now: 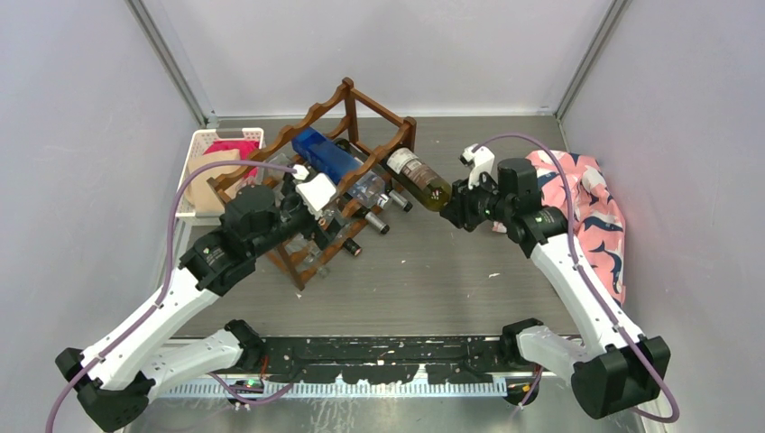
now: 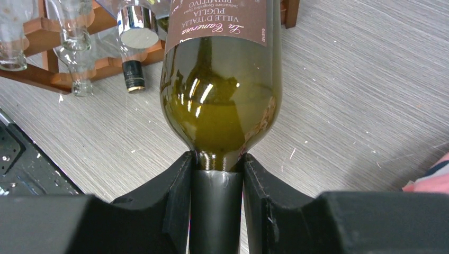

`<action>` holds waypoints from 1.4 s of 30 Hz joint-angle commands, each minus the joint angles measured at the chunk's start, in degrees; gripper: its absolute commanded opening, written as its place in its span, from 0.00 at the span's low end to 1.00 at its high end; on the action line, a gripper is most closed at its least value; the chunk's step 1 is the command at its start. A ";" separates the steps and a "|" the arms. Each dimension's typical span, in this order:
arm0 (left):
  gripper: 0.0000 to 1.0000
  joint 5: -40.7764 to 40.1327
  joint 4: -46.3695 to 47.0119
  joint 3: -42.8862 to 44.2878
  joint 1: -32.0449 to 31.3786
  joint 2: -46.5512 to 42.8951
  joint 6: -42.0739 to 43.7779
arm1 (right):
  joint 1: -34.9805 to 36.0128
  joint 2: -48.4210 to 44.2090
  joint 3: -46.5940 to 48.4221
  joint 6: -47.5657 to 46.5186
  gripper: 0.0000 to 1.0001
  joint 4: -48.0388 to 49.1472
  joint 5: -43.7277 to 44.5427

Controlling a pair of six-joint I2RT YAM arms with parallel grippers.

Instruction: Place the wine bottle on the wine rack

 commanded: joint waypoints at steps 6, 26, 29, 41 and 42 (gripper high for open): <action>0.99 -0.62 4.88 -0.69 0.73 -1.23 0.69 | -0.08 2.81 0.66 3.06 0.01 21.57 -6.80; 1.00 -1.43 4.11 5.04 3.93 -2.19 -6.10 | 0.44 20.75 3.23 7.09 0.01 46.59 -11.53; 1.00 -1.52 2.90 7.70 4.74 -1.70 -7.74 | 1.29 23.87 5.33 7.80 0.01 48.10 -11.50; 1.00 -5.22 5.86 4.77 5.72 -1.72 -5.52 | 5.05 33.76 12.57 7.52 0.01 51.33 -9.62; 1.00 -5.40 6.39 3.94 5.73 -1.93 -5.21 | 5.40 34.40 13.05 7.24 0.01 51.48 -9.38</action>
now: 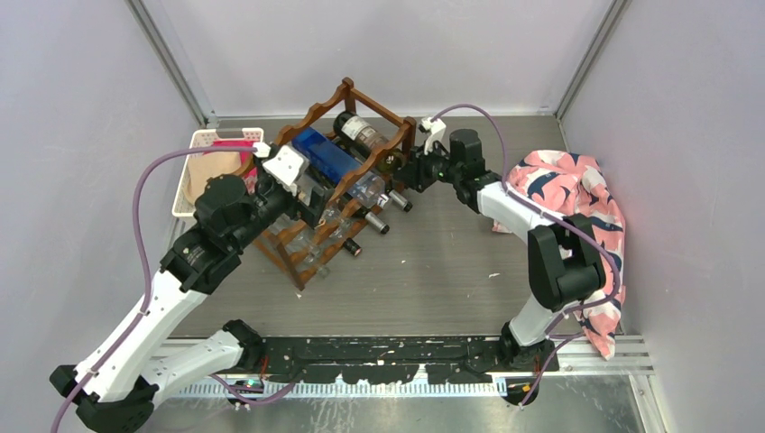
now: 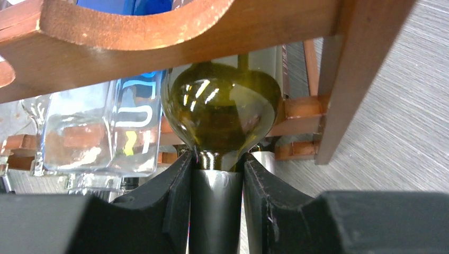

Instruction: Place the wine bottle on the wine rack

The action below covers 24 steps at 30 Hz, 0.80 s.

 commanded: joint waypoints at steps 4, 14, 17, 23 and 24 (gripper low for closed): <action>1.00 -3.25 6.11 -3.70 0.90 -1.56 1.92 | 2.17 1.58 7.43 -1.82 0.01 12.11 0.43; 1.00 -3.51 7.93 -5.85 2.22 -2.35 2.06 | 3.32 4.52 9.22 -1.97 0.01 15.35 2.59; 1.00 -3.69 8.46 -6.35 2.50 -2.77 2.17 | 3.49 5.60 9.99 -1.58 0.01 15.77 2.96; 1.00 -3.43 8.67 -6.66 2.84 -2.72 2.25 | 3.74 7.42 10.54 -0.10 0.03 17.94 4.26; 1.00 -3.38 8.68 -6.68 2.93 -2.70 2.24 | 3.76 7.65 10.46 0.16 0.03 18.56 4.53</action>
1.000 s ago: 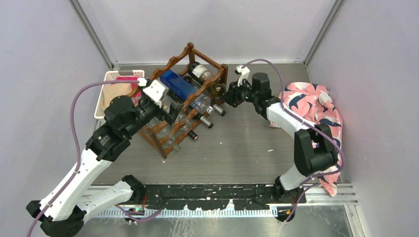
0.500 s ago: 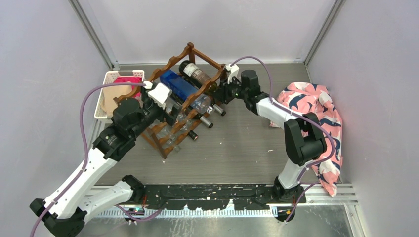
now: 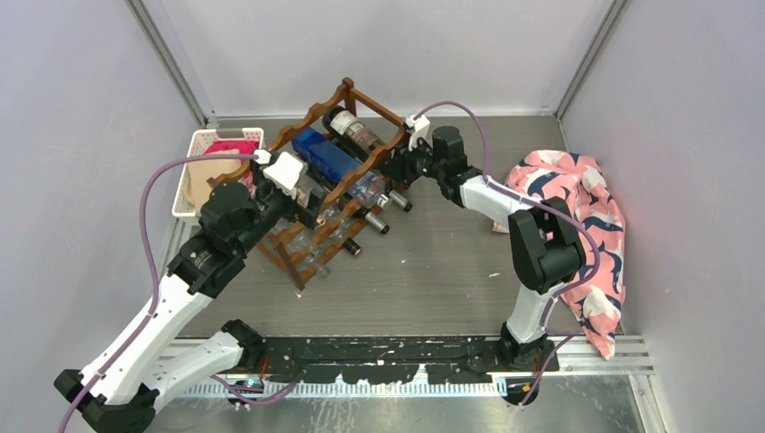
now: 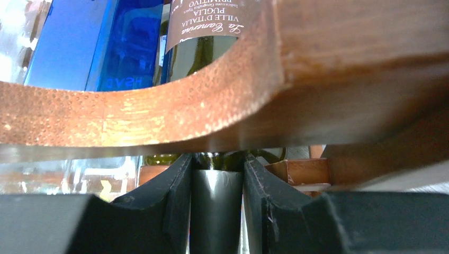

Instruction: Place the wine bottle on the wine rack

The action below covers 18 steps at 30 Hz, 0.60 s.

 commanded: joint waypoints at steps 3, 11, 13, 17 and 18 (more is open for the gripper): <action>1.00 -0.17 4.62 0.04 0.67 -0.62 0.69 | 0.33 -0.41 4.51 1.54 0.04 15.01 0.90; 1.00 0.09 4.80 -0.15 1.01 -0.51 0.77 | 0.59 1.20 5.27 1.14 0.14 13.83 1.54; 1.00 0.17 4.79 -0.20 1.08 -0.43 0.70 | 0.61 1.34 5.11 0.88 0.22 13.44 2.32; 1.00 0.44 4.88 -0.26 1.20 -0.25 0.71 | 0.60 1.51 5.07 0.63 0.36 12.74 2.88; 1.00 0.49 4.84 -0.26 1.25 -0.17 0.71 | 0.59 1.52 5.09 0.50 0.40 12.59 3.02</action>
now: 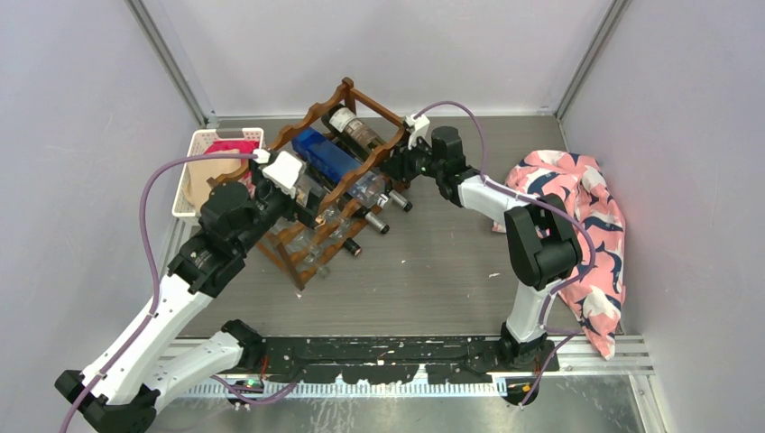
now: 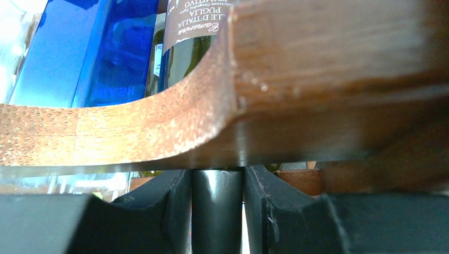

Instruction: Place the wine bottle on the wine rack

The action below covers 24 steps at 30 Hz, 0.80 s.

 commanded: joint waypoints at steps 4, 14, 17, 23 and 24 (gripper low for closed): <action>1.00 0.58 4.48 0.11 0.61 -0.24 0.61 | 0.55 -0.73 4.34 -0.92 0.52 8.79 2.59; 1.00 1.06 4.46 0.28 0.71 -0.13 0.36 | 0.50 -1.83 3.51 -1.52 0.60 8.26 3.04; 1.00 1.32 4.34 0.36 0.80 -0.22 0.29 | 0.48 -3.11 2.49 -1.85 0.62 8.21 3.25; 1.00 2.45 3.50 1.60 0.87 -0.10 -0.72 | 0.52 -7.37 -0.32 -3.52 0.68 6.79 3.68; 1.00 2.71 3.20 1.95 0.85 -0.02 -0.99 | 0.51 -8.12 -0.81 -3.76 0.68 6.43 3.72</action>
